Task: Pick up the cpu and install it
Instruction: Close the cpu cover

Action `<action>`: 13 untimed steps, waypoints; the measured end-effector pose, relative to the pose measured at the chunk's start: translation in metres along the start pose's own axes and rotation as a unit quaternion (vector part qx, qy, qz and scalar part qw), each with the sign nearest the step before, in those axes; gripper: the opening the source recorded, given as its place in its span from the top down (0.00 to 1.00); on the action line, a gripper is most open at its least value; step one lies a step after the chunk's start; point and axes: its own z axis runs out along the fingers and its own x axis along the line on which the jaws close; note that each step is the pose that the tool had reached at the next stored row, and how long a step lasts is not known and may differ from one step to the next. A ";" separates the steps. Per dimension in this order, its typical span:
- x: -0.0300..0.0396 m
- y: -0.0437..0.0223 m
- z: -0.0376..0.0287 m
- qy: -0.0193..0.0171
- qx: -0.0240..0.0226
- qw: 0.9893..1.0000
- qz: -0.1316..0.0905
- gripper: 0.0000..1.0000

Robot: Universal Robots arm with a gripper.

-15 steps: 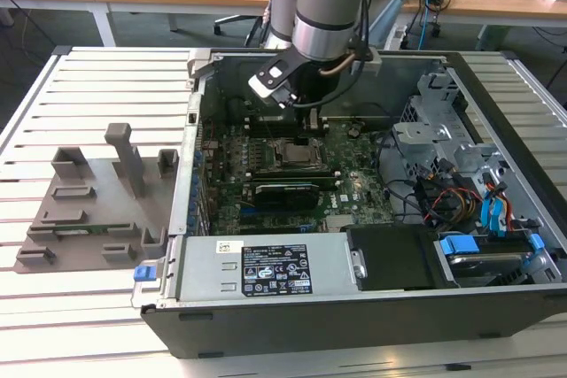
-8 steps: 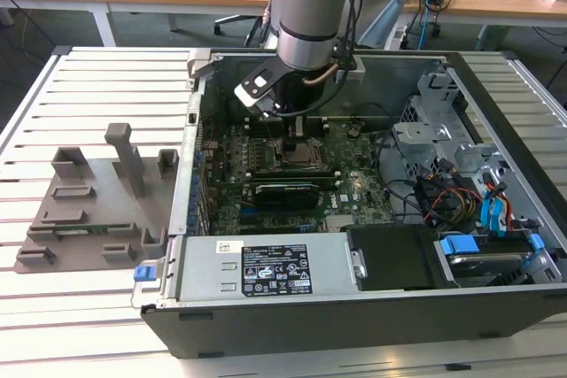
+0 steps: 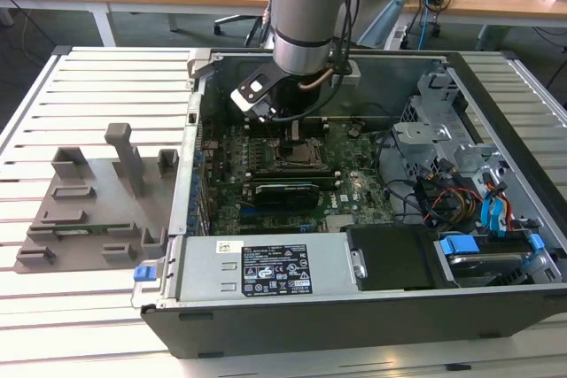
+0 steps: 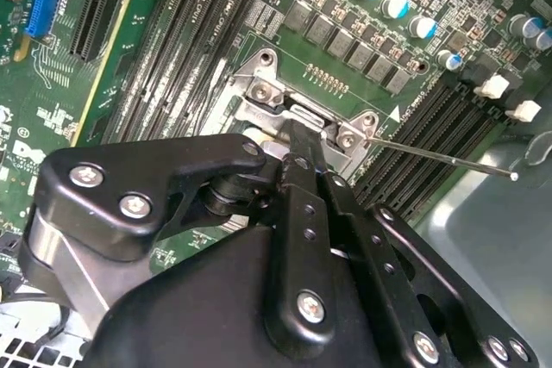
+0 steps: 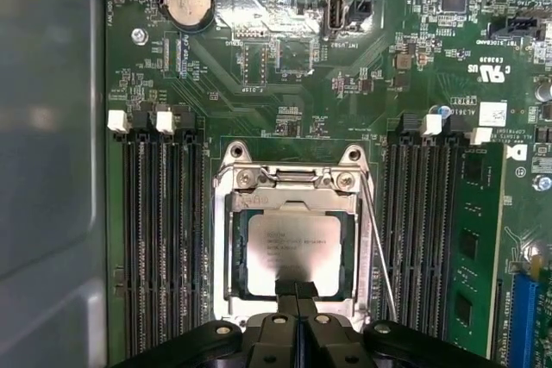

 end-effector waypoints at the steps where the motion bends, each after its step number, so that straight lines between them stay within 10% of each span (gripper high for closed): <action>1: 0.0000 0.0000 0.0004 0.000 0.000 1.000 0.000 0.89; 6: -0.0002 0.0186 -0.0005 0.000 0.000 1.000 0.000 0.89; 13: -0.0005 0.0200 -0.0170 0.000 0.000 1.000 0.000 0.89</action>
